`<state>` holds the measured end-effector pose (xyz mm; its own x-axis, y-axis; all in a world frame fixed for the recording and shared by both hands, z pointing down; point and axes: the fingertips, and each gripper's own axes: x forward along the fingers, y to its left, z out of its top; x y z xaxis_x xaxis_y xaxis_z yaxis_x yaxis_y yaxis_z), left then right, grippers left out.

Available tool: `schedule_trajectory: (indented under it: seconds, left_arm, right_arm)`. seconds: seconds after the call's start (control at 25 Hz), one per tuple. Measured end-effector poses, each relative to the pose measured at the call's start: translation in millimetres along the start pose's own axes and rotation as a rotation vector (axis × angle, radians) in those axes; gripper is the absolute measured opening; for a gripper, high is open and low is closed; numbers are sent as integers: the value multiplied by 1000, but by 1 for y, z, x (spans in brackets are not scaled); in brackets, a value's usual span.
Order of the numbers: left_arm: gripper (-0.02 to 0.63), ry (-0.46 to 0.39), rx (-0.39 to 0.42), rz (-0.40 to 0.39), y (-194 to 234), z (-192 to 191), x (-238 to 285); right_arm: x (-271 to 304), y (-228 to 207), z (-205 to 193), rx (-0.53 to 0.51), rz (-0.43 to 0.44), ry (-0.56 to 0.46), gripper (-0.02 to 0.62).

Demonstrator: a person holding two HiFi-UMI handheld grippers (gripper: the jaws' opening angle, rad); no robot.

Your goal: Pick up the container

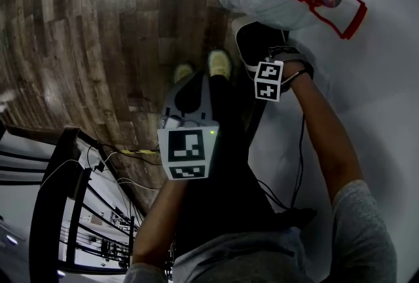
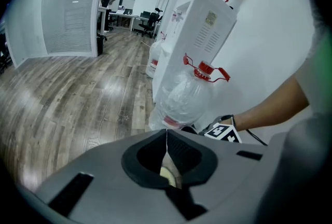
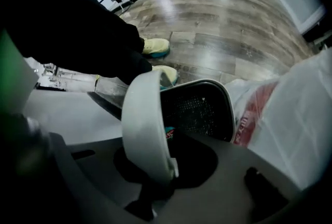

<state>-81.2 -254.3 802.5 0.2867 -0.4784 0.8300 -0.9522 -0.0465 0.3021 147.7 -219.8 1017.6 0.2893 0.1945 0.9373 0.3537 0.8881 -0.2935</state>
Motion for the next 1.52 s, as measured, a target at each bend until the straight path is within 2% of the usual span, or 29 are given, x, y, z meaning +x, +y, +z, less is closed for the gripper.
schedule_trajectory:
  seconds: [0.04,0.08,0.2,0.28,0.64,0.92,1.16,1.4,1.52]
  left_arm:
    - [15,4,0,1,0,-2,0]
    - [15,9,2,1,0,-3,-1]
    - [15,17,17,-9,-7,-4,-5]
    - [15,17,25,-13,-10,-2,-8]
    - [15,6,47,-20,-16,12,-35]
    - [15,-18,72,-21,-25,42,-71]
    - [15,-44,85,-21,-26,72,-119]
    - [15,-75,116,-16,-36,88,-162]
    - [15,-95,142,-19,-44,99,-188]
  right_arm:
    - [0,3,1,-34,7,-5,49]
    - [-1,11,0,-64,43,-6,29]
    - [-6,45,-4,-110,234,-42,25]
    - [-14,56,0,-127,298,-99,25]
    - [-62,72,10,45,481,-191,25]
    - [-128,90,13,132,549,-276,25]
    - [-198,98,20,269,594,-360,25]
    - [-273,108,32,423,612,-510,25]
    - [-315,108,40,515,624,-616,25]
